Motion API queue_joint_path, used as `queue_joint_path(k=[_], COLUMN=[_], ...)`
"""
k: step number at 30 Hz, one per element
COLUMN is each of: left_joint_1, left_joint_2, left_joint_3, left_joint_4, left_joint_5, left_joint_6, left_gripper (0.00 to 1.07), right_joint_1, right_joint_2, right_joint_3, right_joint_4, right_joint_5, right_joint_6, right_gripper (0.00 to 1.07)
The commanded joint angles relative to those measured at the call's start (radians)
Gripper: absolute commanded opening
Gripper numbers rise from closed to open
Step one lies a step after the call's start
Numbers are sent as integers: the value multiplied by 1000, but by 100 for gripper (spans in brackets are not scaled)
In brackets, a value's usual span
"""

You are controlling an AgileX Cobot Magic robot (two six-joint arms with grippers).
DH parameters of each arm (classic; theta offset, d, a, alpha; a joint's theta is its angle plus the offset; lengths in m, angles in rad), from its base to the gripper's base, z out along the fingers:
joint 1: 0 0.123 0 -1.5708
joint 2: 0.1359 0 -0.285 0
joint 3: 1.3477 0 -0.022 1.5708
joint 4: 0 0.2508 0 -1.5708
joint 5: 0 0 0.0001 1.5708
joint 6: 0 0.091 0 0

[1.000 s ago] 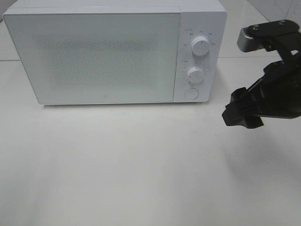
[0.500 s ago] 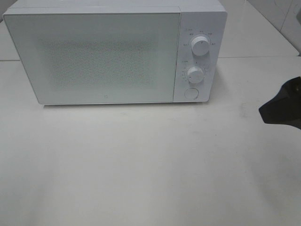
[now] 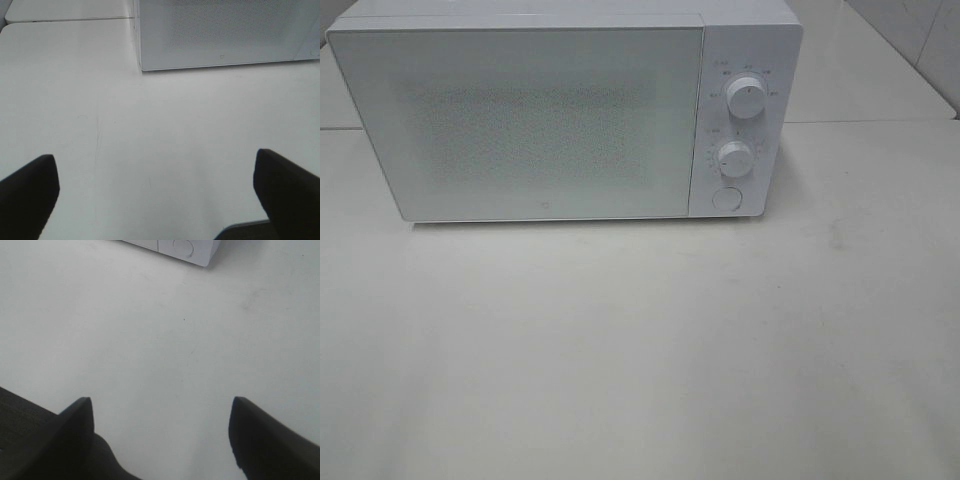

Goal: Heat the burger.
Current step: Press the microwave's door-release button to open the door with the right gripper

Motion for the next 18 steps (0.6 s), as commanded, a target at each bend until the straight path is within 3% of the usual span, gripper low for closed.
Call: queue_joint_path(k=[1,5,18], left_joint_1=[1,1,1], left_joint_2=[-16,-16,-16], left_joint_3=[3,3,3], left_joint_4=[-4,-4,-4], left_joint_5=[-14,-14,-14], left_joint_6=[-6,-6,-6], left_gripper=[98,98,98], right_joint_1=[-19,-125,-294], right_joint_2=[-66,-168,-443], right_joint_3=[20,62,119], right_joint_4=[1,0,19], right_joint_5=[34,56,84], right_joint_6=[5,15,19], right_gripper=[74,74,74])
